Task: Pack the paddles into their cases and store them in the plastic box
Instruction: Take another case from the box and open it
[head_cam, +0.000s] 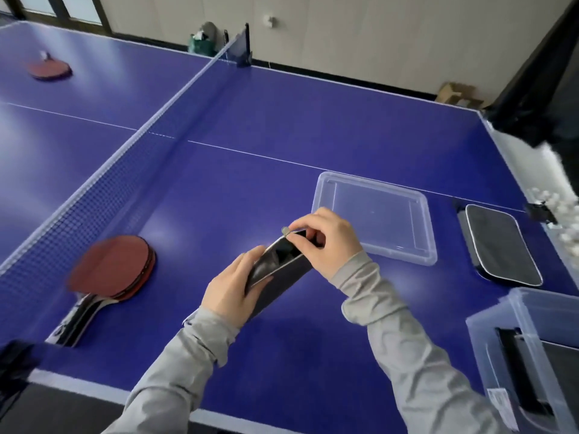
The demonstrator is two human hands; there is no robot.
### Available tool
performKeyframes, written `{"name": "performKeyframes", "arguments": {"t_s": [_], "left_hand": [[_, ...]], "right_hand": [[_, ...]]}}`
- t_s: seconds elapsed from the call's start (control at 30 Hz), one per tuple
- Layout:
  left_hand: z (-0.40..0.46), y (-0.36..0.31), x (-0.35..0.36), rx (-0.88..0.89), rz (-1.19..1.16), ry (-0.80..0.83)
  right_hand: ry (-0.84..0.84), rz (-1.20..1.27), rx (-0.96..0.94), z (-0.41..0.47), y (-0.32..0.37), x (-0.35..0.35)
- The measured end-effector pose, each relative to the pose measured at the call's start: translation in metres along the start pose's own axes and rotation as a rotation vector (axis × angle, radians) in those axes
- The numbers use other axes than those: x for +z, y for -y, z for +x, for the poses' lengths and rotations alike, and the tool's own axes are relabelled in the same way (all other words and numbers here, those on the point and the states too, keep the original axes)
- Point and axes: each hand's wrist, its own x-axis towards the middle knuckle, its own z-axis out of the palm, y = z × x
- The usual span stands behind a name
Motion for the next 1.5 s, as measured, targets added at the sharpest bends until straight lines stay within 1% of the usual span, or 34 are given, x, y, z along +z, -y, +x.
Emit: {"name": "performKeyframes", "arguments": {"t_s": [0.1, 0.17, 0.27, 0.43, 0.5, 0.63, 0.73, 0.87, 1.0, 1.13, 1.33, 1.5], "left_hand": [[0.006, 0.014, -0.017, 0.116, 0.046, 0.053], [0.009, 0.019, -0.023, 0.143, 0.029, 0.052], [0.010, 0.023, -0.027, 0.116, -0.055, 0.059], [0.010, 0.031, -0.029, 0.024, -0.114, 0.106], [0.010, 0.031, -0.031, -0.001, -0.147, 0.104], [0.010, 0.027, -0.038, -0.040, -0.278, 0.066], [0.014, 0.028, -0.047, -0.023, -0.376, 0.012], [0.020, 0.022, -0.055, -0.009, -0.573, 0.062], [0.027, 0.021, -0.051, -0.065, -0.727, 0.086], [0.029, 0.023, -0.041, -0.177, -0.836, 0.106], [0.032, 0.029, -0.030, -0.430, -0.910, 0.102], [0.039, 0.033, -0.028, -0.608, -0.930, 0.123]], "right_hand": [[0.015, -0.034, -0.001, -0.001, 0.011, 0.011], [-0.056, -0.039, 0.019, -0.004, 0.018, 0.018], [-0.183, -0.011, 0.077, -0.009, 0.025, 0.026], [-0.328, 0.021, 0.238, -0.009, 0.013, 0.023], [-0.357, 0.036, 0.317, -0.008, 0.002, 0.018], [-0.378, 0.093, 0.474, -0.013, -0.026, 0.007], [-0.400, 0.150, 0.574, -0.019, -0.045, 0.001], [-0.379, 0.275, 0.689, -0.027, -0.061, 0.002], [-0.415, 0.448, 0.765, -0.036, -0.070, 0.006], [-0.416, 0.427, 0.764, -0.048, -0.075, 0.009], [-0.327, 0.138, 0.595, -0.054, -0.079, 0.009], [-0.274, 0.029, 0.510, -0.059, -0.082, 0.012]]}}
